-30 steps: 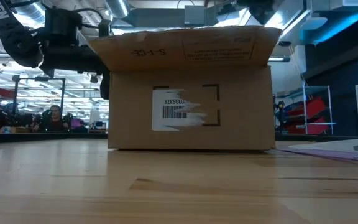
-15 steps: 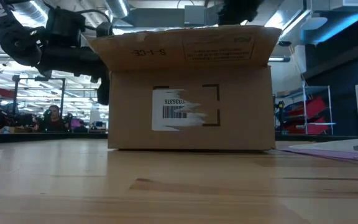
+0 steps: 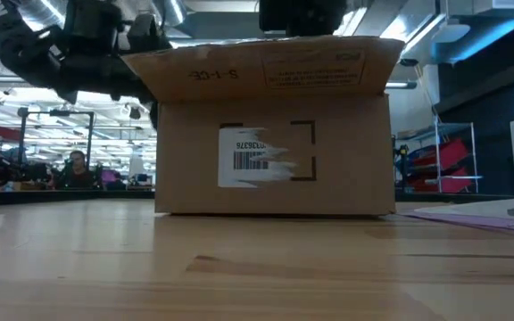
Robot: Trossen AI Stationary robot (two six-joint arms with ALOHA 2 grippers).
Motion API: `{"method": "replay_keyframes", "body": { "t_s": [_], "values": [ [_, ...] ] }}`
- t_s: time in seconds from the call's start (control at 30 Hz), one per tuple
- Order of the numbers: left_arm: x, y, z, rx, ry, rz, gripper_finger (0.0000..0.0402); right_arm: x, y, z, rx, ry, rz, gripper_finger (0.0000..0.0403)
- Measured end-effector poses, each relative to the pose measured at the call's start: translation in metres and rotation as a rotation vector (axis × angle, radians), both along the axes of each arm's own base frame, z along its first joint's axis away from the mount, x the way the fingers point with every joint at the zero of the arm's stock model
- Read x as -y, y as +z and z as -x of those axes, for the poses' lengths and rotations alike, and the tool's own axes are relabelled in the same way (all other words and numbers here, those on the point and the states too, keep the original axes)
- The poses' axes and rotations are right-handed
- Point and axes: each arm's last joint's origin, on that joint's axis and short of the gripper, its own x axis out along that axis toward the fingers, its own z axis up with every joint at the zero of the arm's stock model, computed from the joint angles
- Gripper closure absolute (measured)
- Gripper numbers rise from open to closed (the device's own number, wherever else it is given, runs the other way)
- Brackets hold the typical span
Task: Unpack boxes
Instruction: Open the cardboard box using the cutter
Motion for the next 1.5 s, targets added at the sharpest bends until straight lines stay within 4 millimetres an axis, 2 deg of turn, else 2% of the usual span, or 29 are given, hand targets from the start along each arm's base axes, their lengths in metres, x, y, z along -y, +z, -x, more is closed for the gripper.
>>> {"method": "replay_keyframes", "body": {
  "t_s": [0.17, 0.37, 0.57, 0.83, 1.1, 1.37, 1.5],
  "values": [
    [0.003, 0.013, -0.02, -0.176, 0.005, -0.229, 0.0121, 0.0, 0.006, -0.003, 0.04, -0.026, -0.026, 0.0221],
    [0.0, 0.023, -0.037, -0.338, -0.027, -0.337, 0.0122, -0.001, -0.003, -0.007, 0.01, -0.052, -0.086, 0.0221],
    [0.01, 0.027, -0.045, -0.374, -0.099, -0.417, 0.0122, -0.001, -0.017, -0.011, -0.055, -0.067, -0.093, 0.0221],
    [0.013, 0.013, -0.041, -0.511, -0.144, -0.408, 0.0122, -0.002, -0.018, -0.009, -0.076, -0.083, -0.119, 0.0221],
    [0.012, 0.011, -0.043, -0.504, -0.132, -0.389, 0.0122, -0.002, -0.019, -0.008, -0.092, -0.085, -0.12, 0.0221],
    [0.011, 0.011, -0.043, -0.506, -0.124, -0.383, 0.0122, -0.002, -0.046, -0.018, -0.179, -0.048, -0.133, 0.0221],
    [0.01, 0.011, -0.043, -0.508, -0.121, -0.383, 0.0122, -0.002, -0.049, -0.016, -0.219, -0.051, -0.128, 0.0221]
  ]
}}
